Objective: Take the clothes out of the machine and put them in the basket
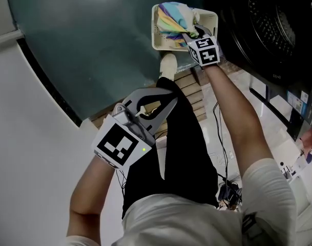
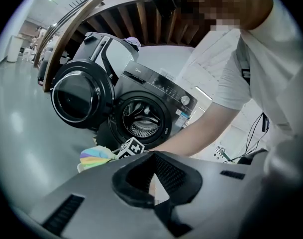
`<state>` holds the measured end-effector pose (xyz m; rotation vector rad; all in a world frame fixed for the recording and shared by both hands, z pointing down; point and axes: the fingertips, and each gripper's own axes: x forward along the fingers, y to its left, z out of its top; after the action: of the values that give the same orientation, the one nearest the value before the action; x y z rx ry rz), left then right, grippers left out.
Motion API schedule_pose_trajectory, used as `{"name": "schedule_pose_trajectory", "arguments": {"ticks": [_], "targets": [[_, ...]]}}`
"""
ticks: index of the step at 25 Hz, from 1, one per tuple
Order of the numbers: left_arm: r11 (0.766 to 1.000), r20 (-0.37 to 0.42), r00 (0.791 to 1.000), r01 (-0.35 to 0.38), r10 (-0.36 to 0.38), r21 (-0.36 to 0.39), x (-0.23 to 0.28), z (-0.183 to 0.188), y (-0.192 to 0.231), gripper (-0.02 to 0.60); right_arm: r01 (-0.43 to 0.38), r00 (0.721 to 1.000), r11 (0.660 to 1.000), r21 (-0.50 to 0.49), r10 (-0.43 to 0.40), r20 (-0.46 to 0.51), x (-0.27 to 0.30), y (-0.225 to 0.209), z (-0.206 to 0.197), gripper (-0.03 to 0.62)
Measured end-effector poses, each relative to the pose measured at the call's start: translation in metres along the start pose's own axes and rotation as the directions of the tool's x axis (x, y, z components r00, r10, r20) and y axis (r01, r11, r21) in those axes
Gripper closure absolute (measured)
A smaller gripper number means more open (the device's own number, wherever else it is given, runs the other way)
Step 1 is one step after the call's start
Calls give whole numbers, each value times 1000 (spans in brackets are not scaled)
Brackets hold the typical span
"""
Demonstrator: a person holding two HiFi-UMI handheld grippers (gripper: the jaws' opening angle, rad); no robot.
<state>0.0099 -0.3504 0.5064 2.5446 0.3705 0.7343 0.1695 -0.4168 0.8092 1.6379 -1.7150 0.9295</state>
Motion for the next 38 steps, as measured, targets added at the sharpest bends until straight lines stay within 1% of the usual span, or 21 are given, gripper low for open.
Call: {"name": "schedule_pose_trajectory", "arguments": {"ticks": [3, 8, 10, 13, 16, 23, 28, 31, 34, 36, 38], "targets": [[1000, -16, 1000, -3, 3, -24, 12, -3, 15, 584, -48, 997, 999, -21, 47, -61, 26, 6, -24, 437], [999, -24, 1000, 1, -2, -36, 33, -5, 39, 584, -94, 985, 995, -37, 87, -147, 65, -1, -52, 434], [999, -29, 1000, 0, -1, -46, 40, -5, 48, 584, -120, 977, 992, -26, 114, -178, 78, -3, -59, 419], [998, -35, 999, 3, -5, -58, 49, -4, 60, 584, -166, 961, 986, 17, 166, -222, 92, -4, -69, 388], [997, -39, 999, 7, -9, -73, 56, -5, 65, 584, -172, 958, 984, 38, 176, -228, 94, -7, -74, 389], [998, -34, 999, 6, -8, -69, 47, -7, 56, 584, -143, 969, 988, 52, 150, -194, 69, -8, -67, 390], [999, -23, 1000, 6, -7, -42, 30, 4, 37, 584, -141, 977, 988, 63, 149, -154, 38, 6, -50, 391], [1000, -9, 1000, 10, -10, -20, 17, 17, 21, 584, -149, 983, 987, 67, 155, -102, 13, 16, -28, 395], [1000, -4, 1000, 18, -18, 20, 3, 27, -1, 584, -162, 986, 983, 90, 165, -21, -21, 27, -1, 399], [999, 8, 1000, 19, -19, 30, -9, 32, -18, 584, -171, 985, 979, 108, 169, 28, -49, 37, 12, 413], [999, 25, 1000, 14, -15, 30, -22, 37, -35, 584, -172, 984, 978, 120, 165, 68, -78, 49, 22, 444]]}}
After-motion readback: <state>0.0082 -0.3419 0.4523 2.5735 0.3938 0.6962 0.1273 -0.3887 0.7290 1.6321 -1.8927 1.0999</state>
